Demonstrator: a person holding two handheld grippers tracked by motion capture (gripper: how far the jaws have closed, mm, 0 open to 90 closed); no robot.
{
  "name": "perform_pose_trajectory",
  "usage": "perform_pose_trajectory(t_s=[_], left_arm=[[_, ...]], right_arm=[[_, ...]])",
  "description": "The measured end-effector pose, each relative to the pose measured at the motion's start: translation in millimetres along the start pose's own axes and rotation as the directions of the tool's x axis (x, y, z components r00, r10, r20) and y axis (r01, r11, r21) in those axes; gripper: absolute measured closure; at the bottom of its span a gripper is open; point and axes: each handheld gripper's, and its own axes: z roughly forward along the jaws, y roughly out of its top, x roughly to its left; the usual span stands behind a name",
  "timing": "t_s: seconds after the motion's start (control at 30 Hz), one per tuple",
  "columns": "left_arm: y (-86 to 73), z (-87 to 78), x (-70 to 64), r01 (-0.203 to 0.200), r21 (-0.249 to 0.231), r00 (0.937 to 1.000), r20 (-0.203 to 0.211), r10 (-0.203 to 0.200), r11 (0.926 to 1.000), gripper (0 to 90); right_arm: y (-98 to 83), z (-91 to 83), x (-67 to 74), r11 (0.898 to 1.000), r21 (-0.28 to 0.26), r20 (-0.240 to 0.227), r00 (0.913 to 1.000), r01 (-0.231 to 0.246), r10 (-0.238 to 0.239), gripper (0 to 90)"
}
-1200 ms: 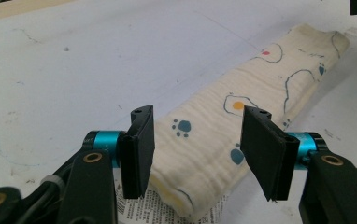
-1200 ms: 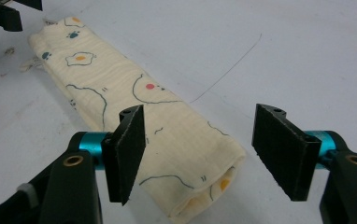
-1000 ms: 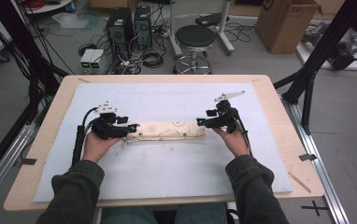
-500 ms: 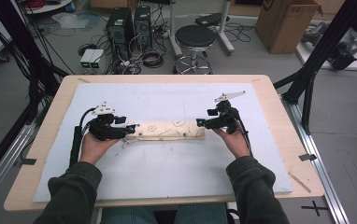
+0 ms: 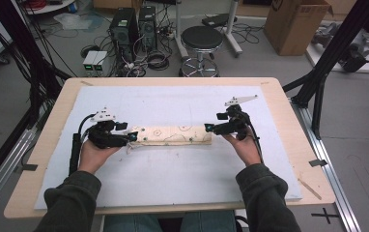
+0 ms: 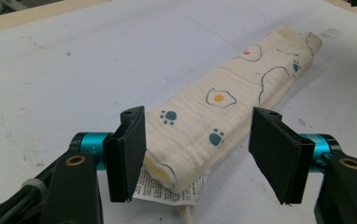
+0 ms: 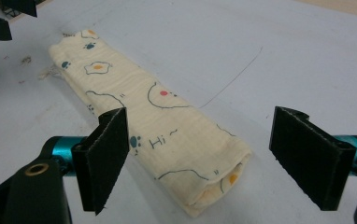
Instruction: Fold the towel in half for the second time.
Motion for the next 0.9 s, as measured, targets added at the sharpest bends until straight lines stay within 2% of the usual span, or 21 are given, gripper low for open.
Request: perform_pose_trajectory(t_s=[0.3, 0.5, 0.73, 0.9], left_arm=[[-1.6, -7.5, -4.3, -0.006, -0.008, 1.0, 0.004, 0.006, 1.0, 35.5], [-1.2, -12.3, -7.4, -0.025, -0.002, 0.9997, 0.008, 0.025, 0.9997, 34.2], [-3.4, -17.8, -11.4, -0.029, -0.004, 0.9995, 0.009, 0.029, 0.9996, 33.6], [-4.4, -21.4, -14.2, -0.036, -0.009, 0.9993, 0.01, 0.036, 0.9993, 32.7]], right_arm=[[-1.0, -6.8, 4.9, 1.0, -0.019, -0.006, 0.9999, 0.011, -0.011, 17.6], [-6.4, -11.1, 6.4, 1.0, -0.028, 0.004, 1.0, 0.009, -0.009, 15.4], [-12.8, -16.8, 7.8, 1.0, -0.03, 0.018, 0.9998, -0.001, 0.001, 12.5], [-12.7, -20.8, 11.6, 0.999, -0.039, 0.023, 0.9997, 0.013, -0.012, 12.5]])
